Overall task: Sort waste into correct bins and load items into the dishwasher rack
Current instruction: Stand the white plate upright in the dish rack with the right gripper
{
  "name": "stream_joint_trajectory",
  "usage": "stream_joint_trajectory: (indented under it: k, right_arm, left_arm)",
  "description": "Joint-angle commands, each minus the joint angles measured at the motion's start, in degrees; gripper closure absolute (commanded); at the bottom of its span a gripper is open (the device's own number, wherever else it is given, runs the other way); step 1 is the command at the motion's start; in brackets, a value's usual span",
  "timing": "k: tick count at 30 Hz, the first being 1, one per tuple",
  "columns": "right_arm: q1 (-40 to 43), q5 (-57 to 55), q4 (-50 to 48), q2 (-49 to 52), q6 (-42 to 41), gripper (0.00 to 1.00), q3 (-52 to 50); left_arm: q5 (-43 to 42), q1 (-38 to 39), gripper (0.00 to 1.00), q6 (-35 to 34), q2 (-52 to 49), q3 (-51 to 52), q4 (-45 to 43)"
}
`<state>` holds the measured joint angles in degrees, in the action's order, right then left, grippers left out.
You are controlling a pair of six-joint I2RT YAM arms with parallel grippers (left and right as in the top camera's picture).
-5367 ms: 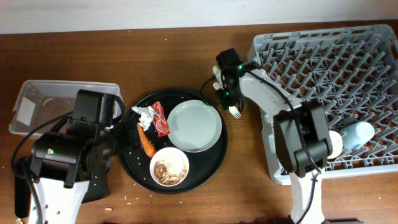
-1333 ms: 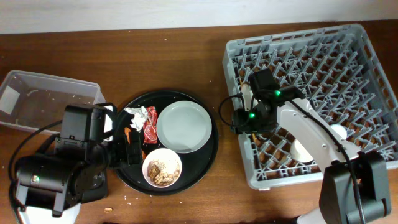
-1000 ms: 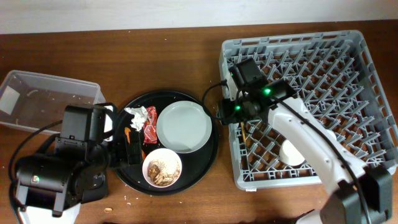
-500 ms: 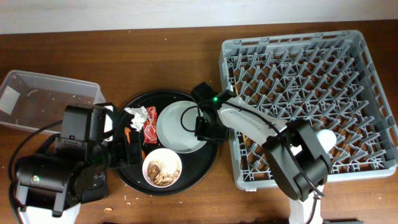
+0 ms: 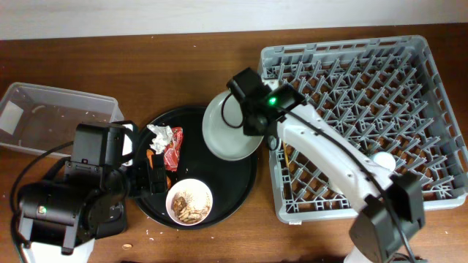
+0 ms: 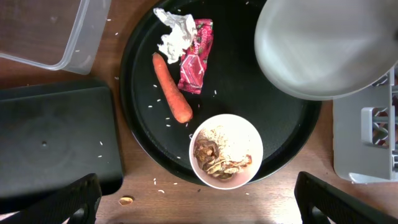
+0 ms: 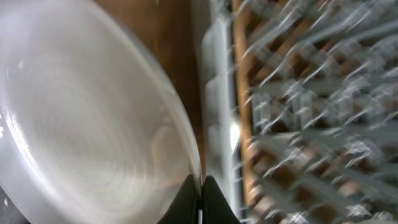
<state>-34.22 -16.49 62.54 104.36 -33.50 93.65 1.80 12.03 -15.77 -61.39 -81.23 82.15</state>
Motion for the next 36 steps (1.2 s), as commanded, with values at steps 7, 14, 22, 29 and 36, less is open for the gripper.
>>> stream_joint_trajectory:
  k: [7,14,22,29,36]
  right_arm:
    - [27.3,-37.8,3.7,-4.5,11.9,0.96,11.1]
    - [25.1,-38.8,0.7,5.6,19.7,0.96,8.8]
    - [19.9,-21.8,1.8,-3.8,19.6,0.48,10.4]
    - [16.5,29.7,10.8,-14.1,19.6,0.41,9.7]
    - [15.0,18.1,14.7,-33.0,17.6,0.36,9.5]
  left_arm:
    - [-0.6,-0.2,0.01,0.9,0.3,-0.7,0.0]
    - [-0.6,-0.2,0.01,0.9,0.3,-0.7,0.0]
    - [-0.6,-0.2,0.01,0.9,0.3,-0.7,0.0]
    - [-0.6,-0.2,0.01,0.9,0.3,-0.7,0.0]
    - [-8.5,-0.2,0.01,-2.2,0.3,-0.7,-1.5]
